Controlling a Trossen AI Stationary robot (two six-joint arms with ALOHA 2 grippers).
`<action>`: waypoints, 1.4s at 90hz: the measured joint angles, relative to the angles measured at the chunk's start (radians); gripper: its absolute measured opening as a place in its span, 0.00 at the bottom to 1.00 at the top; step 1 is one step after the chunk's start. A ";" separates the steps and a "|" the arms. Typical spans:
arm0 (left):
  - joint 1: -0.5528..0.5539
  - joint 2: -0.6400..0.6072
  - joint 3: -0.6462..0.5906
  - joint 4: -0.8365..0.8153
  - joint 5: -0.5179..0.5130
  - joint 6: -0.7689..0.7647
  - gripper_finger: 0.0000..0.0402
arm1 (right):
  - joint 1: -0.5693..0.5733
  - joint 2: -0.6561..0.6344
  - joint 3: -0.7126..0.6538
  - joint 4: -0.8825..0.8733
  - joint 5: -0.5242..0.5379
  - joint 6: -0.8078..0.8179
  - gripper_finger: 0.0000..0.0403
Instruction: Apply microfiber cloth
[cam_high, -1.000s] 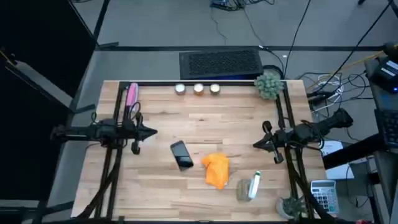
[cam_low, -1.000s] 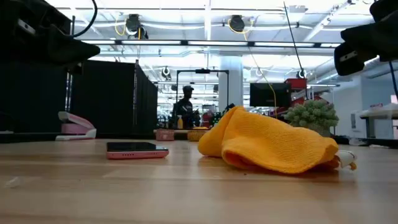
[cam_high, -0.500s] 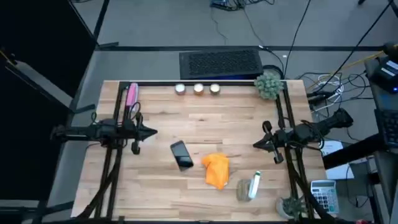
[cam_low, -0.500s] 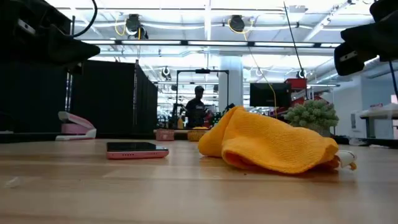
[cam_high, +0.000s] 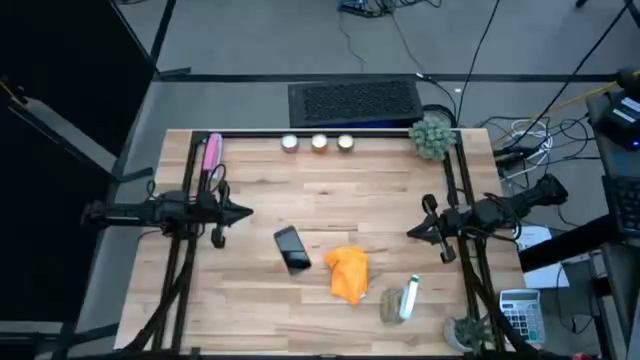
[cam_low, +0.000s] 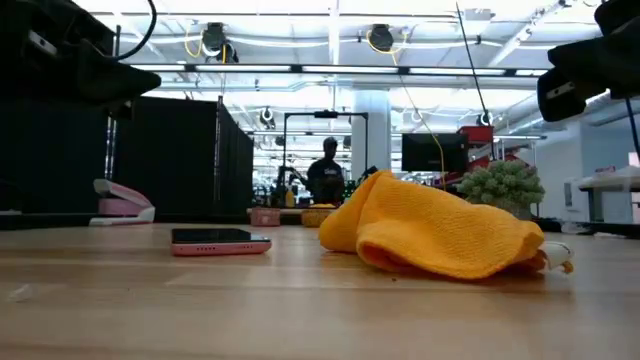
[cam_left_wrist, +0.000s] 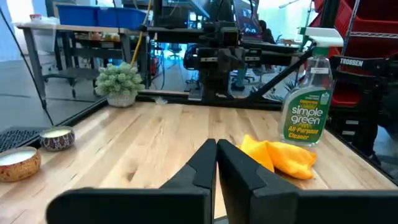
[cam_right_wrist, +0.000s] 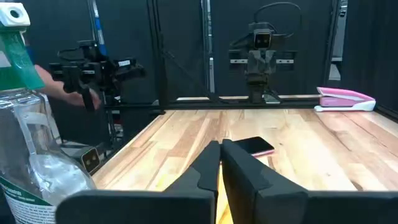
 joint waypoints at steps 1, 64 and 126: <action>0.000 0.000 0.000 0.000 0.000 0.000 0.00 | 0.000 0.000 0.000 0.000 0.000 0.000 0.00; -0.001 0.000 0.000 0.037 0.008 -0.070 0.00 | 0.000 0.000 0.000 0.000 0.000 0.000 0.00; -0.001 0.439 0.374 -0.369 -0.102 -0.169 0.00 | 0.000 0.000 0.000 0.000 0.000 -0.010 0.00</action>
